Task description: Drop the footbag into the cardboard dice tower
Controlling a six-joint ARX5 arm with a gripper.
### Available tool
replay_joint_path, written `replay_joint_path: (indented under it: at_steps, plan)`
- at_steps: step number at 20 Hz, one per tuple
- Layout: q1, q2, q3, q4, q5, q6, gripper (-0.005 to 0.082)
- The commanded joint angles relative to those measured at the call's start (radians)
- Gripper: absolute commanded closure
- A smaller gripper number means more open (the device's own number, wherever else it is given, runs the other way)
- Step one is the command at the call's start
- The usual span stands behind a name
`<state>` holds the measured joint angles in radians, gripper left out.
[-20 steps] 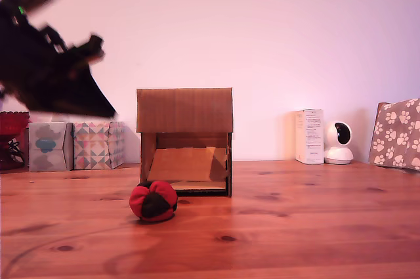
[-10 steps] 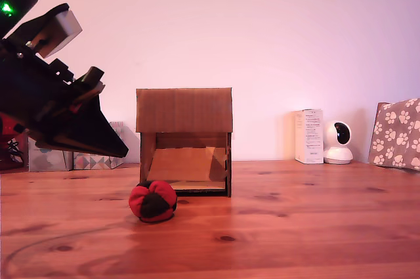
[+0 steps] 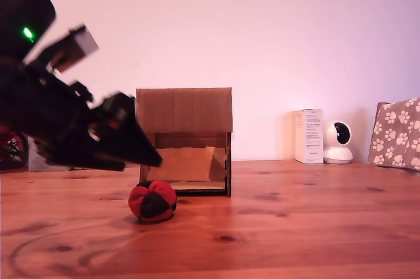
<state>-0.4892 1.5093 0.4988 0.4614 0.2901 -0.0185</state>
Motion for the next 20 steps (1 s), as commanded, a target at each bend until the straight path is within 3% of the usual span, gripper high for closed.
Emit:
replay_joint_path:
  at_steps: [1,10,12,15,16,20]
  plan:
    - [-0.005,0.042,-0.005,0.049,-0.012,0.021,-0.001]
    - [-0.005,0.283,0.122,0.11,-0.037,0.047,-0.0004]
    - [-0.005,0.3,0.145,0.079,-0.037,0.046,0.0107]
    - [-0.005,0.3,0.15,0.056,-0.035,0.047,0.0486]
    - [-0.005,0.3,0.15,0.049,-0.033,0.046,0.0567]
    - [-0.005,0.275,0.151,-0.037,-0.016,0.045,0.0587]
